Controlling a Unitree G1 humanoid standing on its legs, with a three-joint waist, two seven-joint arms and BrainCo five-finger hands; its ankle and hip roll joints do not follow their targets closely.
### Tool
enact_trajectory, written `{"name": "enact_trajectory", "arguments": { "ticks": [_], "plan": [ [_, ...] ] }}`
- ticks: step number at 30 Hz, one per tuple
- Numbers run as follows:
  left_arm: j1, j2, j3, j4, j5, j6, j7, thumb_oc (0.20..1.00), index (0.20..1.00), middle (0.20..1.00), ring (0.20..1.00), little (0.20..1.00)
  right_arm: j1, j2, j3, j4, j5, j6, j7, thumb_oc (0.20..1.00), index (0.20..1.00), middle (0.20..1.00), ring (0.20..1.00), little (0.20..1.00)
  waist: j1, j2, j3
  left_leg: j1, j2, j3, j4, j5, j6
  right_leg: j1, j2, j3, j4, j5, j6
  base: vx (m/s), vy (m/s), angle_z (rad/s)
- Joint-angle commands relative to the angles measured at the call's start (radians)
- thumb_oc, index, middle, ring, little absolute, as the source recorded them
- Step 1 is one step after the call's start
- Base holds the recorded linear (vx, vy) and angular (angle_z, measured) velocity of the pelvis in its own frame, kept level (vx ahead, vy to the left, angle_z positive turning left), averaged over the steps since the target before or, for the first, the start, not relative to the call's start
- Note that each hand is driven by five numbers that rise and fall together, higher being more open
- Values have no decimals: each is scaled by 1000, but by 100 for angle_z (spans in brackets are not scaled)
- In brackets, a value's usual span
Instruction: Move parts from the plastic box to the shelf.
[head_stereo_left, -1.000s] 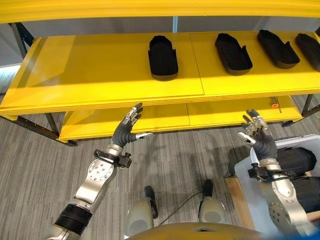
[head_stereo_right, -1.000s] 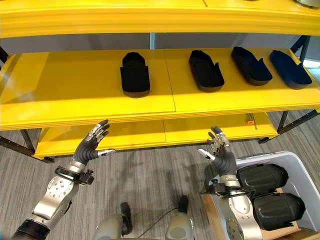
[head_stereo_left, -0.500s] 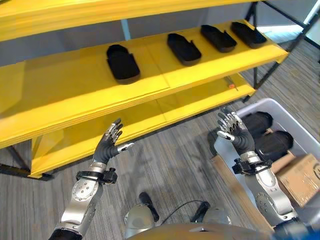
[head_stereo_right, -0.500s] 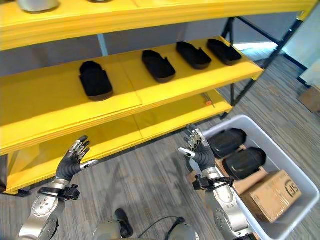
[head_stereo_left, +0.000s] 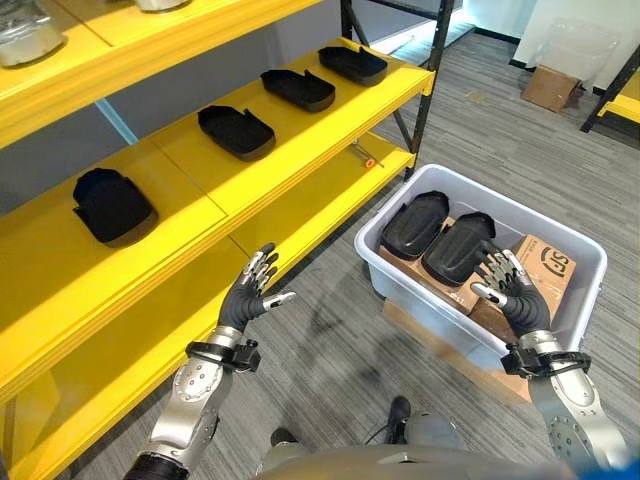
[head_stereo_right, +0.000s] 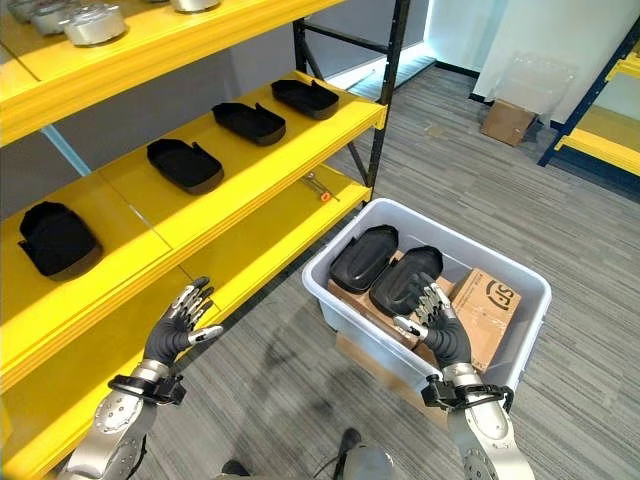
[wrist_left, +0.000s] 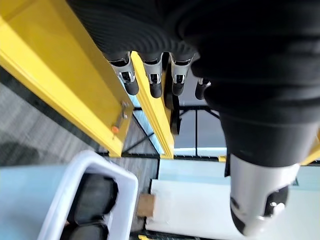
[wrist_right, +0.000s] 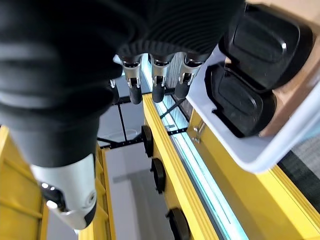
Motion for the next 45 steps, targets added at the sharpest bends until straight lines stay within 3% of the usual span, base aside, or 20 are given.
{"name": "enact_trajectory", "arguments": {
  "ticks": [1, 2, 5, 6, 7, 11, 17, 20, 27, 28, 29, 30, 31, 32, 33, 39, 41, 42, 43, 45],
  "plan": [
    [-58, 20, 20, -51, 36, -44, 7, 1000, 1000, 1000, 1000, 1000, -26, -20, -83, -99, 2, -95, -7, 1000, 1000, 1000, 1000, 1000, 18, -36, 97, -71, 89, -206, 258, 19, -86, 149, 15, 112, -163, 46, 46, 24, -67, -71],
    [-60, 20, 19, -51, 36, -44, 8, 1000, 1000, 1000, 1000, 1000, -26, -19, -83, -99, 2, -95, -7, 1000, 1000, 1000, 1000, 1000, 14, -37, 96, -76, 86, -211, 259, 18, -83, 148, 13, 107, -163, 45, 47, 34, -25, -61],
    [-59, 2, 25, -41, 29, -48, 20, 1000, 1000, 1000, 1000, 1000, -57, -21, -71, -84, -9, -94, -11, 1000, 1000, 1000, 1000, 1000, 36, -58, 101, -158, -86, -374, 88, -62, 8, 122, -8, 164, -154, 68, 67, 6, 125, -43],
    [-52, 0, 29, -41, 33, -50, 23, 1000, 1000, 1000, 1000, 1000, -67, -22, -66, -77, -15, -93, -8, 1000, 1000, 1000, 1000, 1000, 49, -60, 101, -164, -112, -425, 14, -52, 13, 121, -4, 189, -155, 71, 74, 98, 144, -75],
    [-47, -7, 29, -43, 40, -53, 27, 1000, 1000, 1000, 1000, 1000, -91, -25, -53, -51, -24, -92, -4, 1000, 1000, 1000, 1000, 1000, 80, -61, 110, -196, -149, -543, -64, -5, 11, 125, 7, 233, -152, 74, 79, 138, 105, -96],
    [-73, -17, 23, -19, 53, -59, 38, 1000, 1000, 1000, 1000, 1000, -151, -24, -28, -17, -40, -92, -15, 1000, 1000, 1000, 1000, 1000, 111, -42, 126, -225, -194, -680, -179, 63, -11, 140, 33, 317, -149, 64, 84, 144, 115, -115],
    [-81, -14, 33, -23, 38, -65, 46, 1000, 1000, 1000, 1000, 1000, -161, 8, -9, -12, -32, -77, -8, 1000, 1000, 1000, 1000, 1000, 99, -50, 114, -210, -223, -617, -95, -14, 27, 164, -15, 392, -134, 39, 97, 164, 259, -94],
    [-91, -1, 48, -16, 39, -74, 79, 1000, 1000, 1000, 1000, 1000, -180, 23, 19, -1, -33, -59, -16, 1000, 1000, 1000, 1000, 1000, 86, -64, 102, -210, -251, -529, -55, -70, 61, 142, -75, 430, -135, 55, 133, 149, 319, -64],
    [-111, 11, 58, -1, 68, -80, 124, 1000, 1000, 1000, 1000, 1000, -221, 46, 38, 9, -48, -58, -37, 1000, 1000, 1000, 1000, 1000, 84, -76, 103, -216, -301, -475, -33, -129, 107, 92, -135, 445, -100, 90, 187, 70, 197, -32],
    [-122, 14, 58, 3, 76, -77, 135, 1000, 1000, 1000, 1000, 1000, -234, 56, 48, 13, -46, -55, -40, 1000, 1000, 1000, 1000, 1000, 85, -76, 108, -194, -315, -462, -43, -147, 124, 59, -146, 421, -31, 126, 204, 101, 438, -19],
    [-136, 18, 58, -1, 78, -73, 146, 1000, 1000, 1000, 1000, 1000, -253, 66, 68, 8, -49, -55, -42, 1000, 1000, 1000, 1000, 1000, 89, -71, 136, -140, -322, -427, -65, -166, 145, -17, -170, 315, 114, 187, 214, 46, 273, -42],
    [-137, 18, 58, -1, 78, -73, 146, 1000, 1000, 1000, 1000, 1000, -254, 66, 68, 8, -49, -55, -42, 1000, 1000, 1000, 1000, 1000, 89, -70, 135, -142, -320, -426, -67, -162, 144, -19, -168, 316, 112, 190, 213, 78, 280, -61],
    [-129, 21, 62, -12, 77, -69, 144, 1000, 1000, 1000, 1000, 1000, -255, 67, 78, 1, -47, -55, -40, 1000, 1000, 1000, 1000, 1000, 96, -72, 142, -85, -325, -392, -99, -180, 150, -38, -195, 187, 133, 203, 200, 94, 141, -106],
    [-128, 19, 61, -9, 75, -67, 140, 1000, 1000, 1000, 1000, 1000, -257, 67, 79, 4, -49, -53, -41, 1000, 1000, 1000, 1000, 1000, 93, -72, 146, -64, -326, -382, -109, -186, 150, -57, -192, 155, 135, 194, 197, 191, 165, -102],
    [-125, 14, 62, 0, 70, -64, 131, 1000, 1000, 1000, 1000, 1000, -260, 62, 79, 10, -43, -53, -33, 1000, 1000, 1000, 1000, 1000, 74, -75, 155, -28, -331, -364, -121, -197, 143, -125, -139, 131, 52, 182, 177, 163, 49, -92],
    [-101, -22, 51, 13, 85, -60, 115, 1000, 1000, 1000, 1000, 1000, -194, 24, 34, -27, -29, -68, -23, 1000, 1000, 1000, 1000, 1000, 46, -81, 125, -13, -326, -360, -76, -227, 114, -38, -80, 173, -104, 186, 143, 156, -91, 12],
    [-104, -31, 42, 17, 74, -63, 107, 1000, 1000, 1000, 1000, 1000, -190, 13, 20, -24, -21, -75, -29, 1000, 1000, 1000, 1000, 1000, 35, -82, 136, -74, -295, -368, 73, -240, 81, -17, -75, 175, -107, 159, 118, 35, -185, 11],
    [-106, -33, 34, 8, 66, -65, 100, 1000, 1000, 1000, 1000, 1000, -185, -3, 15, -30, -7, -82, -27, 1000, 1000, 1000, 1000, 1000, 41, -77, 161, -147, -254, -386, 238, -165, 15, 8, -67, 163, -106, 144, 88, -13, -185, 48],
    [-111, -32, 30, 8, 65, -67, 101, 1000, 1000, 1000, 1000, 1000, -188, -11, 14, -32, -11, -82, -27, 1000, 1000, 1000, 1000, 1000, 52, -78, 176, -177, -257, -430, 289, -118, -13, 13, -63, 160, -103, 138, 79, -44, -101, 56],
    [-115, -30, 31, 5, 69, -68, 107, 1000, 1000, 1000, 1000, 1000, -196, -13, 16, -31, -14, -82, -28, 1000, 1000, 1000, 1000, 1000, 58, -85, 181, -201, -280, -479, 302, -115, -17, 9, -68, 159, -102, 133, 75, -21, -11, 13]
  ]
}}
